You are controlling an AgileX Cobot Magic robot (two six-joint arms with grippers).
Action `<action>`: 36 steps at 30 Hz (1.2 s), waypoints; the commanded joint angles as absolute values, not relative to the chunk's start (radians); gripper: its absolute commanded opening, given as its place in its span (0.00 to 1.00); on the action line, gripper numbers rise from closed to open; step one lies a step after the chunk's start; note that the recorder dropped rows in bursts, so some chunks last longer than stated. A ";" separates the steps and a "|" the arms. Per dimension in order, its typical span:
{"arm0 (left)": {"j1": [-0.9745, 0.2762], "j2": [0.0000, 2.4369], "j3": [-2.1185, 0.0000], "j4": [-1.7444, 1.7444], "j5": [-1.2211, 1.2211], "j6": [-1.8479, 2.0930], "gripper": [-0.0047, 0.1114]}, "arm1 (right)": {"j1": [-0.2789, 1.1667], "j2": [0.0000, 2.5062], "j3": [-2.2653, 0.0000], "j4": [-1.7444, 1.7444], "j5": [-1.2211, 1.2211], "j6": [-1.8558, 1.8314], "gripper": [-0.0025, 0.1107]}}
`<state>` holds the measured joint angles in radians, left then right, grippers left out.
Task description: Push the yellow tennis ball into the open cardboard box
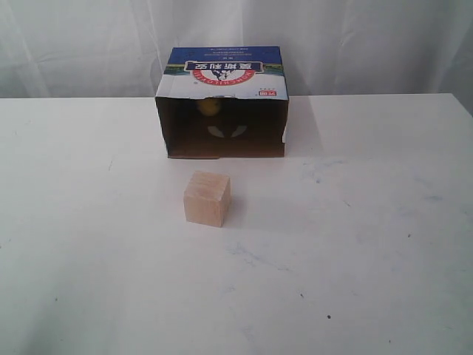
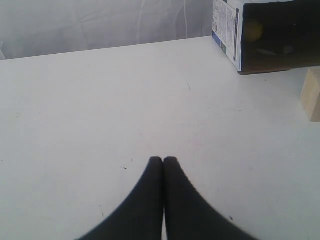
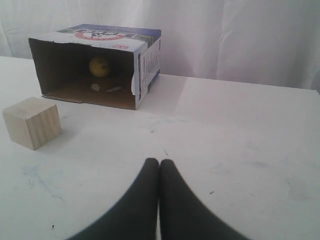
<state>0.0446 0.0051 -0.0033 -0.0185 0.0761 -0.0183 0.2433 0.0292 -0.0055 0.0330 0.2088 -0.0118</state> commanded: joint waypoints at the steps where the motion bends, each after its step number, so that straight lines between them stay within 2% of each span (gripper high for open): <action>1: 0.035 0.000 0.000 -0.024 0.076 -0.019 0.04 | 0.238 0.025 0.000 0.066 0.193 -0.078 0.02; 15: 0.035 0.000 0.000 -0.024 0.076 -0.019 0.04 | 0.238 0.025 0.000 0.070 0.196 -0.078 0.02; 36: 0.035 0.000 0.000 -0.024 0.076 -0.019 0.04 | -0.001 0.025 0.000 0.070 0.195 -0.078 0.02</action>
<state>0.0446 0.0051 -0.0033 -0.0185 0.0761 -0.0183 0.0219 0.0292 -0.0055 0.0690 0.2077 -0.0699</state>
